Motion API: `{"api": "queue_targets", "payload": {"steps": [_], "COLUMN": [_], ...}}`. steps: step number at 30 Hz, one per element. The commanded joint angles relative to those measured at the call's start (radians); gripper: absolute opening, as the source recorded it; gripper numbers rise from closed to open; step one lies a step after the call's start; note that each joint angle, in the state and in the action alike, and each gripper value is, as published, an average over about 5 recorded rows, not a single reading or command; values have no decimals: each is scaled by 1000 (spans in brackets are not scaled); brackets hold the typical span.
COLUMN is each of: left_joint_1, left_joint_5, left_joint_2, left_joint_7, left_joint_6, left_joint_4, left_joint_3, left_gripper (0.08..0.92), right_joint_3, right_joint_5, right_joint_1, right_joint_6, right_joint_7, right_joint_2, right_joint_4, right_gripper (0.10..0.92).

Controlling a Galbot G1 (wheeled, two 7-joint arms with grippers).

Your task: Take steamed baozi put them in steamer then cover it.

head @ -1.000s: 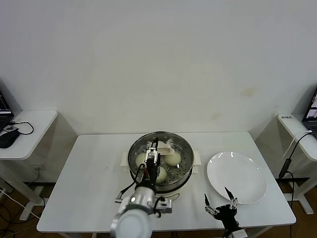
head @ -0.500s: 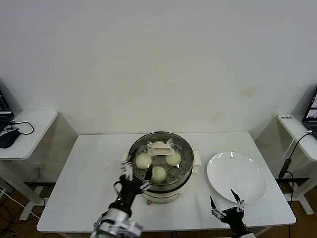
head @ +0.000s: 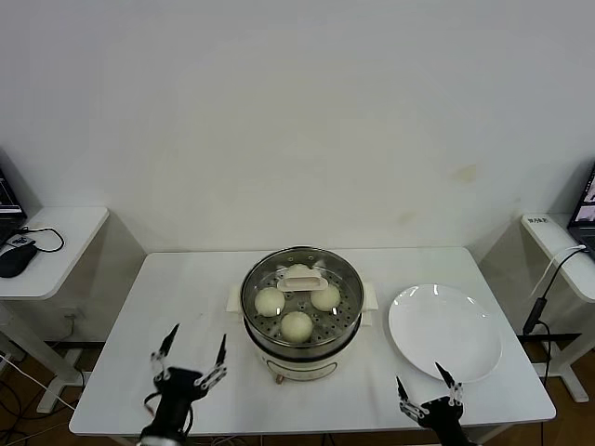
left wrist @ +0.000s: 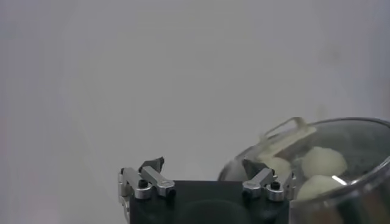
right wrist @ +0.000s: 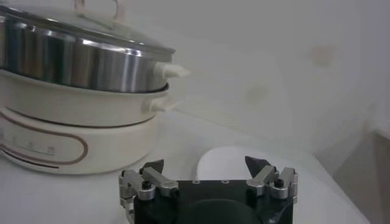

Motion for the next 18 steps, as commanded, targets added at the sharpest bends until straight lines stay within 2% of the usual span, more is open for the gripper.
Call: {"api": "queue_targets", "payload": {"steps": [1,18], "left_joint_1": [155,190], "left_joint_5": [-252,-198], "left_joint_2": [-2,-25], "left_joint_7": [-44,-59], "left_joint_6": [-247,-247], "left_joint_4": [138,125], "left_joint_3": [-122,-146], "left_gripper": [823,823], "right_joint_3": [-10,-48], "right_joint_5": [61,31], "right_joint_1": [-55,-50], "right_joint_6": [-12,-9], "right_joint_7": [24,29], "right_joint_2": [-31,-25], "right_joint_4": [42,43], "right_gripper": [823,823]}}
